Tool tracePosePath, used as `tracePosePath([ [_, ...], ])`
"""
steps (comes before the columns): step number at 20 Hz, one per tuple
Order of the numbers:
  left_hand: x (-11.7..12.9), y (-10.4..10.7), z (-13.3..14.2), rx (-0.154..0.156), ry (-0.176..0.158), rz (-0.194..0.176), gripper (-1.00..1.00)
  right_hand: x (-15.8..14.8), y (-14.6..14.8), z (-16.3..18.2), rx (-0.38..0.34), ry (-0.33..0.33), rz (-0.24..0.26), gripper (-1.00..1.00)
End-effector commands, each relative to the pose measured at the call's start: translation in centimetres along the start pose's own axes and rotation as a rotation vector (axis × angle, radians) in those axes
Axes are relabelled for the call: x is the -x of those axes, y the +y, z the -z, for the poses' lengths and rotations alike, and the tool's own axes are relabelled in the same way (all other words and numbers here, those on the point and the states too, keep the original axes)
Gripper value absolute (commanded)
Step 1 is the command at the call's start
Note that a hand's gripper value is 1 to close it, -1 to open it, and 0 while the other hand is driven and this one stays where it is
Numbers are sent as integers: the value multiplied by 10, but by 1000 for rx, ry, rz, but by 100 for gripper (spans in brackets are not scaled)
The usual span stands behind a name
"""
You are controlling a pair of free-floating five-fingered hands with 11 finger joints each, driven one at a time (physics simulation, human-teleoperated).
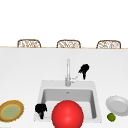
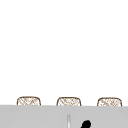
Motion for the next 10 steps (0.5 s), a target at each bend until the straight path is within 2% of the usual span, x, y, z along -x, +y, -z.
tracePosePath([
  [1,0,0,0,0,0,0,0,15,22,-23,16,-10,2,-100],
  [5,0,0,0,0,0,0,0,19,40,-37,12,-4,-4,-100],
  [7,0,0,0,0,0,0,0,20,48,-38,-2,1,-22,-100],
  [10,0,0,0,0,0,0,0,24,70,-46,-9,10,-20,-100],
])
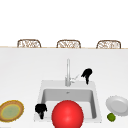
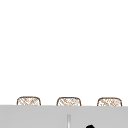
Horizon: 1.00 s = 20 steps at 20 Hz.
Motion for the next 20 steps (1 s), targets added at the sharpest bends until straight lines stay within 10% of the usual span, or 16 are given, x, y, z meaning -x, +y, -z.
tracePosePath([
  [1,0,0,0,0,0,0,0,2,27,-11,-9,-1,-8,-100],
  [20,0,0,0,0,0,0,0,-3,166,-57,-4,11,-36,-100],
])
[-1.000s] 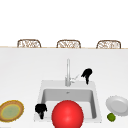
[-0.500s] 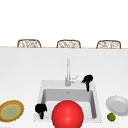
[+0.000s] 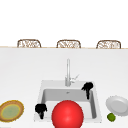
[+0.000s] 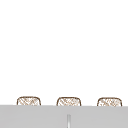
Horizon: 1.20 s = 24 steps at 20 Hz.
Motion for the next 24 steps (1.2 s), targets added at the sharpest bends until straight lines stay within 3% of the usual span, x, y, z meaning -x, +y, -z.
tracePosePath([
  [1,0,0,0,0,0,0,0,-10,25,0,-7,2,-37,-100],
  [8,0,0,0,0,0,0,0,-34,83,12,-12,53,-90,-100],
  [14,0,0,0,0,0,0,0,-58,111,36,-22,123,-125,-100],
  [24,0,0,0,0,0,0,0,-83,150,79,8,154,-185,-100],
])
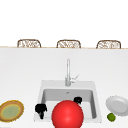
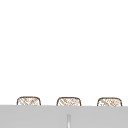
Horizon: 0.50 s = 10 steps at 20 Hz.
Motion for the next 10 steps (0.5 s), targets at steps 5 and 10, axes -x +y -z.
tracePosePath([
  [5,0,0,0,0,0,0,0,-19,25,25,52,62,-128,-100],
  [10,0,0,0,0,0,0,0,-29,36,46,88,63,-138,-100],
])
